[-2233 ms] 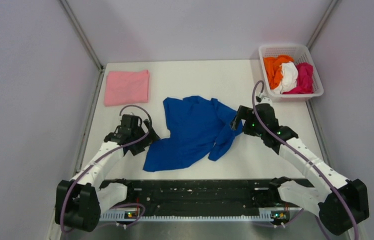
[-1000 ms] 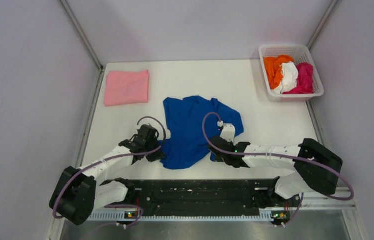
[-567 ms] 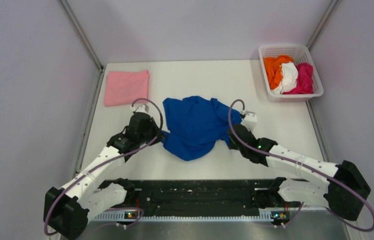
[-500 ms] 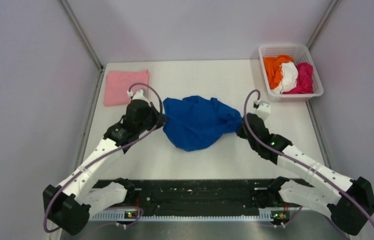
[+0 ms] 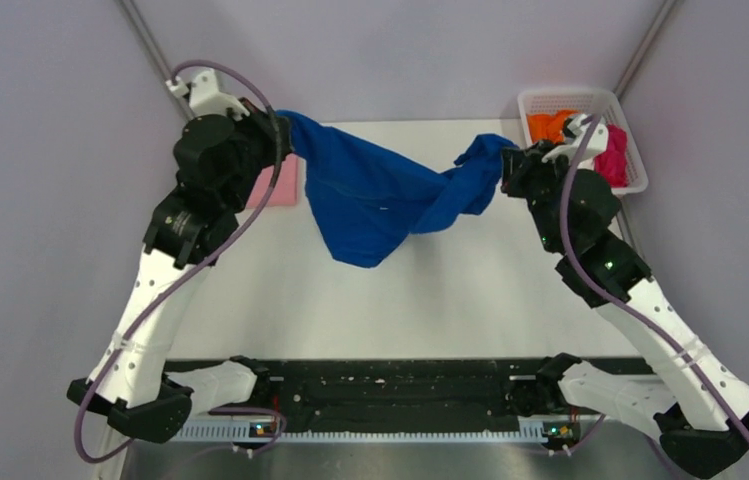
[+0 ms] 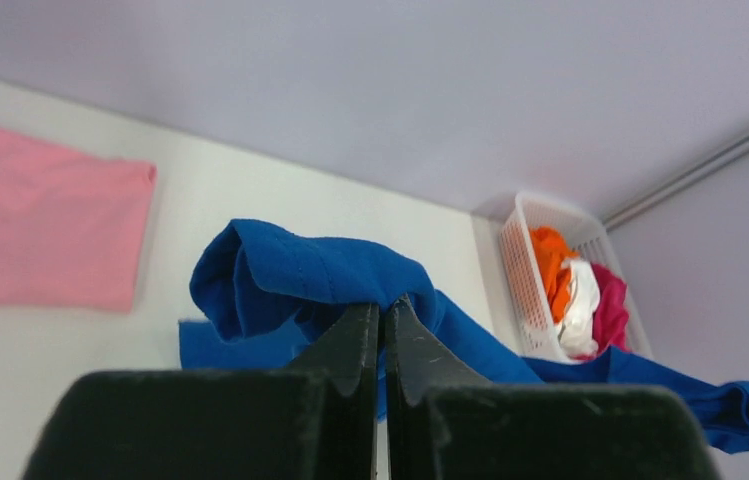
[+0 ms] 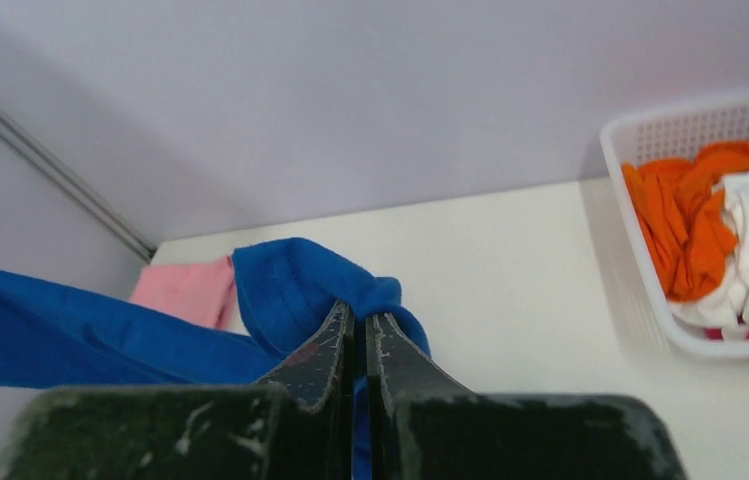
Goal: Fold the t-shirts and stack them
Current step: Flatten out the tshirt
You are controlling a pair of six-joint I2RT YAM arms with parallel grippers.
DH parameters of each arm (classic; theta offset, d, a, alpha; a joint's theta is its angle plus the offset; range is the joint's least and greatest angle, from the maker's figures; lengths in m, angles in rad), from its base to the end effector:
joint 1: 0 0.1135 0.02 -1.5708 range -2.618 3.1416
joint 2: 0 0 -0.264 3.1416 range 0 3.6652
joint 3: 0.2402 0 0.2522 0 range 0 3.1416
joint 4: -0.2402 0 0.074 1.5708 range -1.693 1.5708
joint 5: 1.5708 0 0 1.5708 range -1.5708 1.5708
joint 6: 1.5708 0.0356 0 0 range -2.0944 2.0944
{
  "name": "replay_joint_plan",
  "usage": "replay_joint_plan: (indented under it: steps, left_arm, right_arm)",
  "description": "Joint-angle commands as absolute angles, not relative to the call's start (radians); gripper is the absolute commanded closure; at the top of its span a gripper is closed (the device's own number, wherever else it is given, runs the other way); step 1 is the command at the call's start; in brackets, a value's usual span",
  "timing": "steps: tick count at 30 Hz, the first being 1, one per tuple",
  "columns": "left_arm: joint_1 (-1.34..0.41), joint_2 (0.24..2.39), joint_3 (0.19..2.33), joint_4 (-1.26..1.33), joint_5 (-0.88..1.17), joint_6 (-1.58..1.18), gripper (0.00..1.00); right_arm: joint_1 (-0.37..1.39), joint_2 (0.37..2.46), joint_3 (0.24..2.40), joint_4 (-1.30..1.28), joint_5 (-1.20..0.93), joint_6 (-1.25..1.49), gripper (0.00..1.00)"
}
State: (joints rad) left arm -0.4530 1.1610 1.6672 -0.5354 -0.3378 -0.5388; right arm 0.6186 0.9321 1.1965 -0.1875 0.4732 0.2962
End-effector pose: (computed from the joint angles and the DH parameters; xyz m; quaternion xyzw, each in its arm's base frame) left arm 0.1917 -0.0802 0.5237 -0.1473 0.7015 -0.2207 0.6614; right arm 0.1632 0.0962 0.4555 0.0638 0.6795 0.1721 0.7103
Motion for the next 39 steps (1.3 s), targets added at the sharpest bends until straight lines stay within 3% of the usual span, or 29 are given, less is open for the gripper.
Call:
replay_joint_plan:
  steps: [1, 7, 16, 19, 23, 29, 34, 39]
  left_arm:
    - [-0.448, 1.101, 1.787, -0.528, -0.440, -0.423, 1.00]
    - [-0.449, 1.106, 1.904, -0.506, -0.533, -0.342, 1.00]
    - [-0.430, 1.328, 2.022, -0.444, -0.690, -0.262, 0.99]
    - [-0.317, 1.455, 2.109, -0.504, -0.565, -0.324, 0.99]
    - [-0.155, 1.621, 2.254, -0.558, -0.376, -0.453, 1.00]
    - [-0.127, 1.757, 2.474, -0.498, -0.267, -0.447, 1.00]
    - [-0.120, 1.709, 2.481, -0.448, -0.285, -0.423, 1.00]
    - [-0.118, 1.617, 2.307, -0.544, -0.336, -0.421, 1.00]
  right_arm:
    - [0.609, 0.897, 1.371, -0.142, 0.335, 0.135, 1.00]
    - [0.609, 0.917, 1.547, -0.177, 0.300, 0.044, 1.00]
    - [0.605, 1.108, 1.651, -0.130, 0.480, -0.150, 1.00]
    - [0.545, 1.181, 1.636, -0.055, 0.468, -0.154, 1.00]
    - [0.370, 1.309, 1.688, -0.018, 0.296, -0.030, 1.00]
    - [0.244, 1.527, 1.960, 0.009, 0.112, 0.069, 1.00]
    - [0.213, 1.581, 2.105, -0.080, 0.114, 0.073, 1.00]
    - [0.189, 1.454, 1.923, -0.118, 0.119, 0.064, 1.00]
